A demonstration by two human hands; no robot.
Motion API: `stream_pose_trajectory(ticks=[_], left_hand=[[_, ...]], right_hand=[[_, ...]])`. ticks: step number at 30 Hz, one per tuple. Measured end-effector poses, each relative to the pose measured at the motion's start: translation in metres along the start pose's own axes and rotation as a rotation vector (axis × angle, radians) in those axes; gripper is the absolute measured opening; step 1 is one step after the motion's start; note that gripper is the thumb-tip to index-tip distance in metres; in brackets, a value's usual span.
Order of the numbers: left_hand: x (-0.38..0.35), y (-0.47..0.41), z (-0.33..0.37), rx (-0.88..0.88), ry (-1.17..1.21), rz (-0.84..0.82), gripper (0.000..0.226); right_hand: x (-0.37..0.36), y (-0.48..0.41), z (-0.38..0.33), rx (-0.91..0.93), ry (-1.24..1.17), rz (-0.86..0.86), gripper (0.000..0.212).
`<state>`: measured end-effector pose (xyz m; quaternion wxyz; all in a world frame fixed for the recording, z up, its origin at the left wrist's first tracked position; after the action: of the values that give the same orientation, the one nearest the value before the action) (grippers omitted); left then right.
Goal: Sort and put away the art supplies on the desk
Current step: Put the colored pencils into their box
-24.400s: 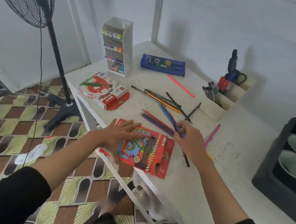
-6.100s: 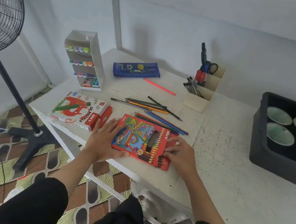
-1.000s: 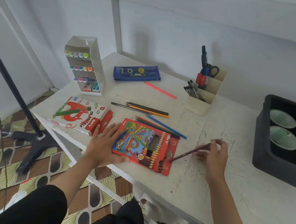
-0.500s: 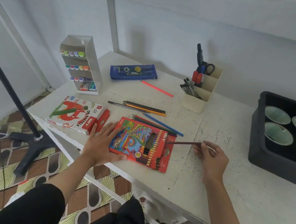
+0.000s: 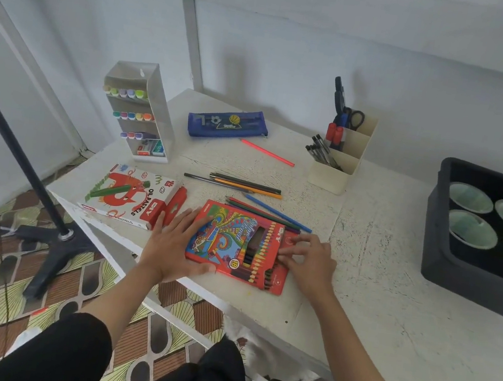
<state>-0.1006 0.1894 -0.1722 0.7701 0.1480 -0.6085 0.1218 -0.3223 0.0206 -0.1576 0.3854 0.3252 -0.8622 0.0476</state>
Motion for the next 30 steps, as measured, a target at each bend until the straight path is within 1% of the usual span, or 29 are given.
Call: stream_pose_trajectory(ticks=[2, 6, 10, 12, 15, 18, 22, 27, 30], left_hand=[[-0.001, 0.0, 0.0, -0.002, 0.004, 0.004, 0.109], [-0.002, -0.001, -0.001, -0.002, 0.002, 0.004, 0.108], [-0.002, 0.0, -0.002, 0.006, -0.011, -0.006, 0.108], [-0.003, 0.0, -0.003, 0.005, -0.003, -0.005, 0.107], [-0.003, 0.0, -0.002, 0.0, -0.003, -0.004, 0.106], [-0.004, -0.001, -0.003, 0.005, -0.016, -0.023, 0.107], [-0.005, -0.002, -0.004, -0.004, -0.011, -0.019, 0.107], [-0.005, -0.001, -0.003, -0.003, -0.016, -0.029, 0.108], [-0.005, -0.002, -0.003, 0.0, -0.003, -0.026, 0.106]], right_hand=[[-0.004, 0.001, -0.003, -0.017, 0.048, -0.008, 0.01], [-0.004, 0.002, -0.001, -0.022, 0.006, -0.009, 0.011], [-0.001, 0.003, -0.002, -0.001, -0.023, 0.026, 0.028], [0.001, 0.003, -0.001, 0.004, -0.078, 0.042, 0.033], [0.008, 0.0, 0.004, 0.017, -0.184, 0.034, 0.024], [0.023, -0.008, 0.006, 0.031, -0.202, 0.1, 0.016], [0.033, -0.032, -0.007, 0.073, -0.091, 0.138, 0.006], [0.023, -0.067, -0.036, 0.144, 0.084, 0.069, 0.012], [0.013, -0.08, -0.049, 0.152, 0.223, 0.026, 0.017]])
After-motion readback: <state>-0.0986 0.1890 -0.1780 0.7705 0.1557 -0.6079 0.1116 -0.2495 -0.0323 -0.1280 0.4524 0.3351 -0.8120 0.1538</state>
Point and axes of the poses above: each hand's wrist, its own y-axis away from the middle knuckle, its own x-axis out of the back of the hand, z = x × y, the point moved 6 cm from there along -y, towards the middle knuckle, and after that the axes turned 7 degrees about -z, right-handed, at the moved point
